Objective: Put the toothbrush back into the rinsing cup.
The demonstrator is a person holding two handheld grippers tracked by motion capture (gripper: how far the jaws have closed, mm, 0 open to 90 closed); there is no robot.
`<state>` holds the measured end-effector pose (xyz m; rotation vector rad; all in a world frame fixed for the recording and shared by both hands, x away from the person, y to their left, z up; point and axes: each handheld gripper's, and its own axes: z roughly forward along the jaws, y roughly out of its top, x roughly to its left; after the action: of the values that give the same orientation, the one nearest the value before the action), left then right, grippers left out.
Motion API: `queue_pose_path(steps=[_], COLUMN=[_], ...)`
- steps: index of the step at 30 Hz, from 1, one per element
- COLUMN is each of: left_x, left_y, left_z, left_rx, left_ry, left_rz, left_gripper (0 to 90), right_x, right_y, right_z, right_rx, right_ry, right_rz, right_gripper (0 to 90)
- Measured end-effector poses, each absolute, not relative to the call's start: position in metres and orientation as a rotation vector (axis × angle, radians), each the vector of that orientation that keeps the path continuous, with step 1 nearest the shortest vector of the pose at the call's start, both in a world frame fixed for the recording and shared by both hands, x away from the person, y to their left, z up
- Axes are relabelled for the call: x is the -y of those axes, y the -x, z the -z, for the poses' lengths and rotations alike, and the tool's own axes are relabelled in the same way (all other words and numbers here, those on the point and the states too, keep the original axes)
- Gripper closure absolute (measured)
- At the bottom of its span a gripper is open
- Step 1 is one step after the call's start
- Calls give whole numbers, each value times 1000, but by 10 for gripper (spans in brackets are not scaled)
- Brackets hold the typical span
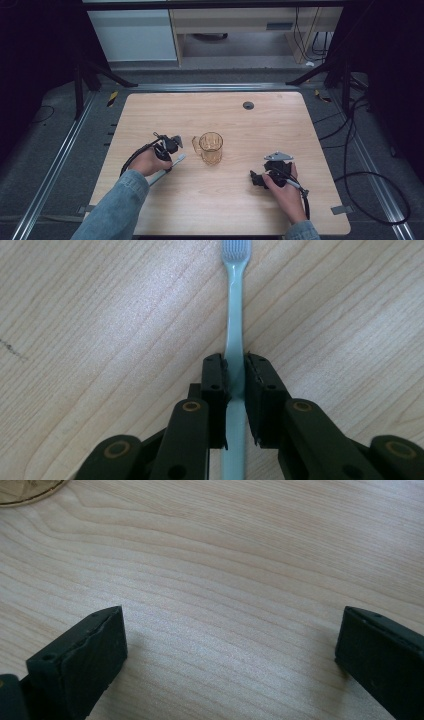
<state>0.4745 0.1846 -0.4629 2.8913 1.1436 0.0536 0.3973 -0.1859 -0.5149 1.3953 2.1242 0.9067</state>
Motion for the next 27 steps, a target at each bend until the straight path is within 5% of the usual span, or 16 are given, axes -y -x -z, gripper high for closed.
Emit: queue_pose_path(steps=[27], left_x=[-194], left_y=[-468], left_z=[395], left_rx=[-1020], left_ry=[-2632], left_rz=[-219], left_gripper=[789], right_x=[186], right_y=[-397], right_z=[515], right_rx=[-2127], right_ry=[-1395], right_rz=[-908], right_gripper=[4])
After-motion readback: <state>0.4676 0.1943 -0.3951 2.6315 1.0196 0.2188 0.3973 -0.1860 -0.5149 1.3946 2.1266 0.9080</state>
